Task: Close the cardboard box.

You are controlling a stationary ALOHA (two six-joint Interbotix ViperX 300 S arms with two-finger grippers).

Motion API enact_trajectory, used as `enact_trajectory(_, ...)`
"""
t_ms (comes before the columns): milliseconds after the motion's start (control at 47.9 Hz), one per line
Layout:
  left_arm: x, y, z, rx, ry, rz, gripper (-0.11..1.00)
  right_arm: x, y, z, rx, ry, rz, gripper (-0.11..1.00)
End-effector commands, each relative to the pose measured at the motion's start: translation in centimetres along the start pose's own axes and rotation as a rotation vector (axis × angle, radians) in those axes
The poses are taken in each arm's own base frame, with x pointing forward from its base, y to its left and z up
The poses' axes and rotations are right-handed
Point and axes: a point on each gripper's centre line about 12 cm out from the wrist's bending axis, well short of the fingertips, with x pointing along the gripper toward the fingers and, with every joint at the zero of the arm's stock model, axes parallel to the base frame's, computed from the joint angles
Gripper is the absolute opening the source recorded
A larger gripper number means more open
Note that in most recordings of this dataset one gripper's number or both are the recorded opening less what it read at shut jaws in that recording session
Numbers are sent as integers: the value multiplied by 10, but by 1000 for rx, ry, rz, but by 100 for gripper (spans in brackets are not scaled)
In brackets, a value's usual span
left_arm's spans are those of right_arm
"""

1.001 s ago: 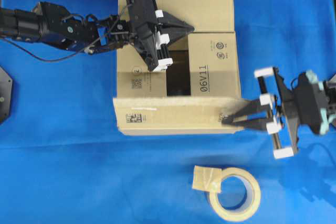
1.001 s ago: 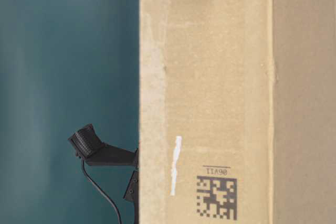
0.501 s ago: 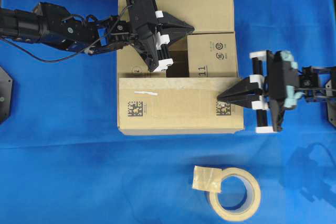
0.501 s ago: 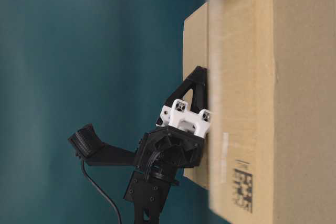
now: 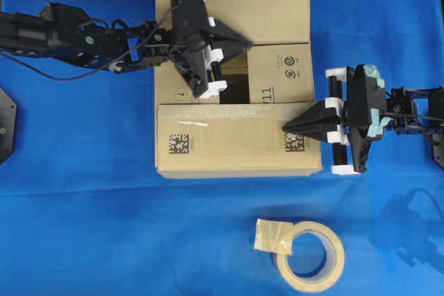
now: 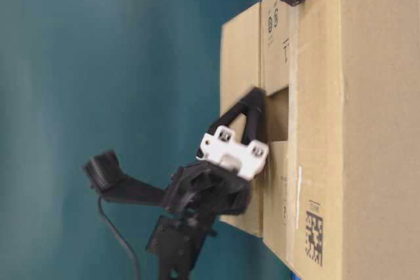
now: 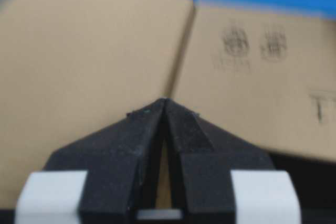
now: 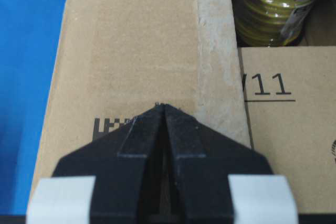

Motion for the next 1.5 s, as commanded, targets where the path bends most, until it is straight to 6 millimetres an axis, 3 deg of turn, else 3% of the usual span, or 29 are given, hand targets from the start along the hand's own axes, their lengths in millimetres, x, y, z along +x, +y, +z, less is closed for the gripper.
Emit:
enact_trajectory(0,-16,0,35,-20,-67,-2,0,1,-1,5,5,-18,-4,0)
enact_trajectory(167,-39,4,74,-39,-106,1,0,1,-1,7,5,-28,-4,0)
enact_trajectory(313,-51,26,97,-50,-95,48,0,1,-1,7,5,-31,-4,0)
enact_trajectory(563,-51,89,112,-99,3,178,0,1,-1,8,5,-37,-4,0)
enact_trajectory(793,-36,123,112,-134,198,223,0,1,-1,8,4,-40,-3,0)
enact_trajectory(1168,-9,131,102,-136,513,186,0,1,-1,9,1,-46,-2,0)
enact_trajectory(1481,-2,116,98,-127,585,149,0,1,0,9,-7,-51,-2,0)
